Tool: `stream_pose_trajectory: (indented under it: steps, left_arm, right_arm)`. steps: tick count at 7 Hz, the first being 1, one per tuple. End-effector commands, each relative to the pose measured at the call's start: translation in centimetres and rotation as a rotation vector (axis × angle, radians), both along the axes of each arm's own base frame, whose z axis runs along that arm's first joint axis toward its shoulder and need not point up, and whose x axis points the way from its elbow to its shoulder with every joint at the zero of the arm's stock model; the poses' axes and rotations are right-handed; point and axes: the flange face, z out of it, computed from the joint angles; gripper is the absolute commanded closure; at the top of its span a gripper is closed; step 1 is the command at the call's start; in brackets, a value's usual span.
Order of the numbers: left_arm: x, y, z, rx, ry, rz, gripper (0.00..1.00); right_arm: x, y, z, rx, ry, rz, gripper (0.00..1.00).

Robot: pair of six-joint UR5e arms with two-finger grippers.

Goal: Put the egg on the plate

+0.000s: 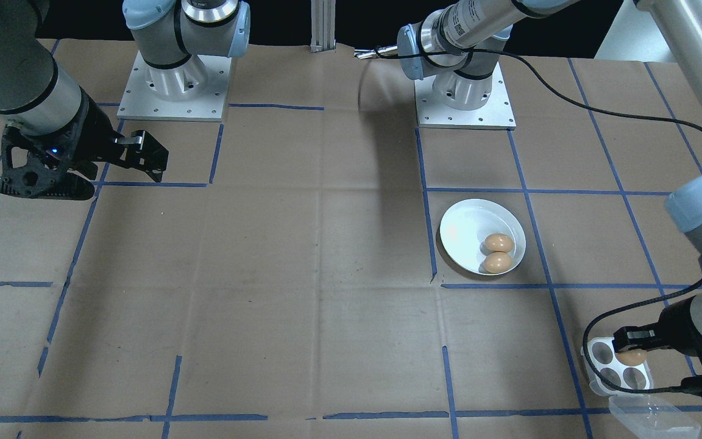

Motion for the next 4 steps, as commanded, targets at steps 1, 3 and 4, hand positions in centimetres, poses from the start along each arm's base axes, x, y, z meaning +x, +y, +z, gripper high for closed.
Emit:
stream_pose_trajectory:
  steps: [1, 3, 4]
  left_arm:
    - [-3.8, 5.3, 3.5, 0.053, 0.025, 0.085, 0.76]
    - [-11.3, 13.3, 1.9, 0.119, 0.023, 0.125, 0.78]
    - [-14.4, 16.5, 1.0, 0.091, 0.012, 0.111, 0.78]
  right_arm:
    - [0.0, 0.0, 0.0, 0.0, 0.001, 0.0, 0.0]
    - [0.0, 0.0, 0.0, 0.0, 0.001, 0.0, 0.0]
    - [0.0, 0.0, 0.0, 0.0, 0.0, 0.0, 0.0]
